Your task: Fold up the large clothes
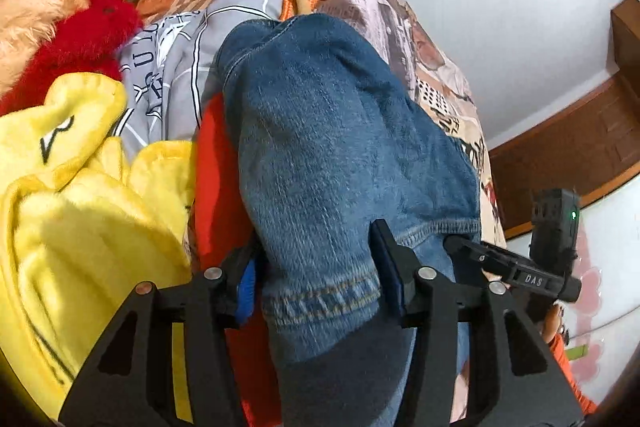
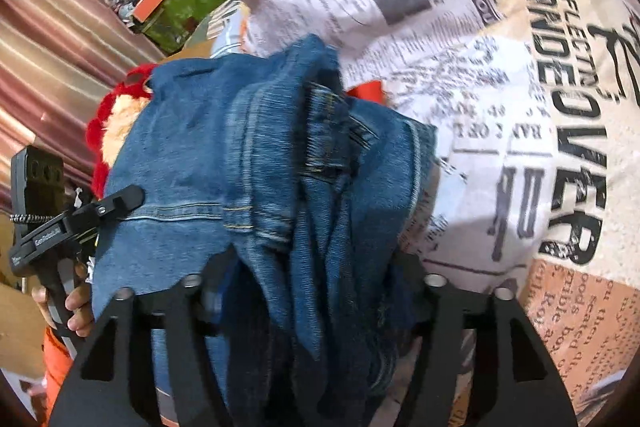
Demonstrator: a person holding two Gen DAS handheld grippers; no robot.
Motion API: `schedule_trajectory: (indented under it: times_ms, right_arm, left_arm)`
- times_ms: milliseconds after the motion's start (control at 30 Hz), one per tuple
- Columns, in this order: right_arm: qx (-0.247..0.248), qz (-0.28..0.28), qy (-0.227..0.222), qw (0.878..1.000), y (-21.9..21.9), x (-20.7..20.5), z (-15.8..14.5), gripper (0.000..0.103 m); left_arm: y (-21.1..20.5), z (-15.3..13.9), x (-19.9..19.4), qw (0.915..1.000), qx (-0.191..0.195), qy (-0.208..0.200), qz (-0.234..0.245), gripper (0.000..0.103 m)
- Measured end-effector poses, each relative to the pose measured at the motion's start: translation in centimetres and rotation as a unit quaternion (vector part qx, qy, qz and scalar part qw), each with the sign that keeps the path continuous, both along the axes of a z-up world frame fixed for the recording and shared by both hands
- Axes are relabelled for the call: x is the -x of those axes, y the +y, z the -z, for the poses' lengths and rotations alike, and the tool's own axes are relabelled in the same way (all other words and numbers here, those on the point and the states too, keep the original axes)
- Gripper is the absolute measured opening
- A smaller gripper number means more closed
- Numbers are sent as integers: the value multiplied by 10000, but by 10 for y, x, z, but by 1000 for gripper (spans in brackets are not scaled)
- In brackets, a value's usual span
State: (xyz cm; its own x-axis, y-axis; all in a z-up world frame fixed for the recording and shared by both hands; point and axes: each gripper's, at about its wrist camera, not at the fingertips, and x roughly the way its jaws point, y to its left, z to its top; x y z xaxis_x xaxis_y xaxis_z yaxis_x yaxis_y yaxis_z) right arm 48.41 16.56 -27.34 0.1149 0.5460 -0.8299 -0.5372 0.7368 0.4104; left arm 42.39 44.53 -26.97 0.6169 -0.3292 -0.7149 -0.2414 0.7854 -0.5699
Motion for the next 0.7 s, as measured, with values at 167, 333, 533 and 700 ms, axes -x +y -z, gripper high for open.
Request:
schedule_trajectory:
  times_ms: [167,333,533,700]
  right_arm:
    - [243,-28,-240,9994,-17,27,-14,74]
    - [496,32,-597,9970,-38,57,-27,74]
    - [488,5,-688,9964,-62,83,-60,74]
    - [106,-46,-1505,9885,-86,121,-131,74]
  left_arm:
    - [-31,-26,29,9942,-1058,-2,205,61]
    - [-58,-31,62,9842,-1739,182,288,73]
    - [-74,-54,100,9831,-1827,134,13,73]
    - [-101,-112,130,9745,-2209,-319,-224,73]
